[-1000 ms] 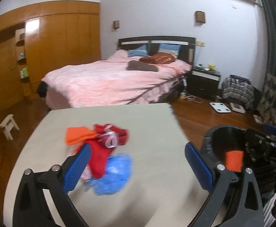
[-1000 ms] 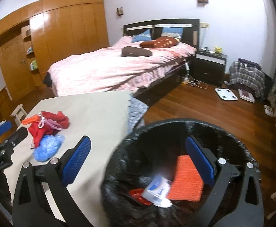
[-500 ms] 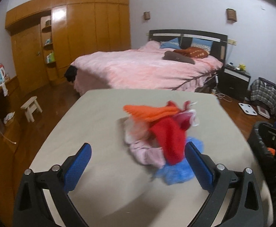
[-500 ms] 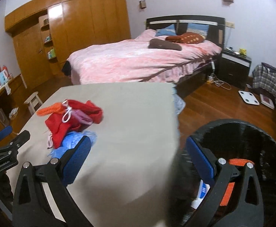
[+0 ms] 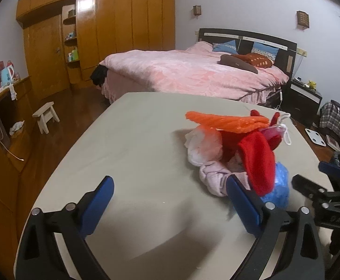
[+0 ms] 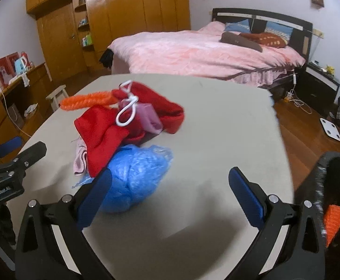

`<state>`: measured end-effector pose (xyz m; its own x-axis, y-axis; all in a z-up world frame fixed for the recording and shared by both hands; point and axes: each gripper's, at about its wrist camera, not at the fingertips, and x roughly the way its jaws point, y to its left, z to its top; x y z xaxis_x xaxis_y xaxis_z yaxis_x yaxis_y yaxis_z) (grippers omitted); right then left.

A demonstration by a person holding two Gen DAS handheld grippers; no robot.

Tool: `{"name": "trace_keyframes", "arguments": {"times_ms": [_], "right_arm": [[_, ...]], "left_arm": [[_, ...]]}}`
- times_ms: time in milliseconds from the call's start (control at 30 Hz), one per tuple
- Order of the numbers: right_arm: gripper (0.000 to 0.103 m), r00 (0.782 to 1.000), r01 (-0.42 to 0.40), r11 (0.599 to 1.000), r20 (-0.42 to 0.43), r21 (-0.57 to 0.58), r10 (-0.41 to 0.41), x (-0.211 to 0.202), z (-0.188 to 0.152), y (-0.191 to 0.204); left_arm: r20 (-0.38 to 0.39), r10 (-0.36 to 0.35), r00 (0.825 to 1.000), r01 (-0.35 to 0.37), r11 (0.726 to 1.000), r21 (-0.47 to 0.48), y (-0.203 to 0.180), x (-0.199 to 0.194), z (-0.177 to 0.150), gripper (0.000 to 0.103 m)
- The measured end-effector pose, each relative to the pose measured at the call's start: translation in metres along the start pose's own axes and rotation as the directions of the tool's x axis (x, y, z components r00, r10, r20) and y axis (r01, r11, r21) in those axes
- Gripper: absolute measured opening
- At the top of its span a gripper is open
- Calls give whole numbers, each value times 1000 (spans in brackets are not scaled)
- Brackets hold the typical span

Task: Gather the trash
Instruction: 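Grasp the blue plastic bag with the right gripper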

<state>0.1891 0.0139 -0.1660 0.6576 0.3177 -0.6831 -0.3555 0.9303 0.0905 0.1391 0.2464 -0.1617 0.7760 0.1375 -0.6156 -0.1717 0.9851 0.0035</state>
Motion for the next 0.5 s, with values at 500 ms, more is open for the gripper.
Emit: {"name": "trace_keyframes", "arguments": {"times_ms": [500], "right_arm": [[68, 989, -111, 993, -99, -41, 106, 31, 0, 25]], "left_arm": [[-26, 1, 1000, -1, 1000, -21, 10, 11, -6, 95]]}}
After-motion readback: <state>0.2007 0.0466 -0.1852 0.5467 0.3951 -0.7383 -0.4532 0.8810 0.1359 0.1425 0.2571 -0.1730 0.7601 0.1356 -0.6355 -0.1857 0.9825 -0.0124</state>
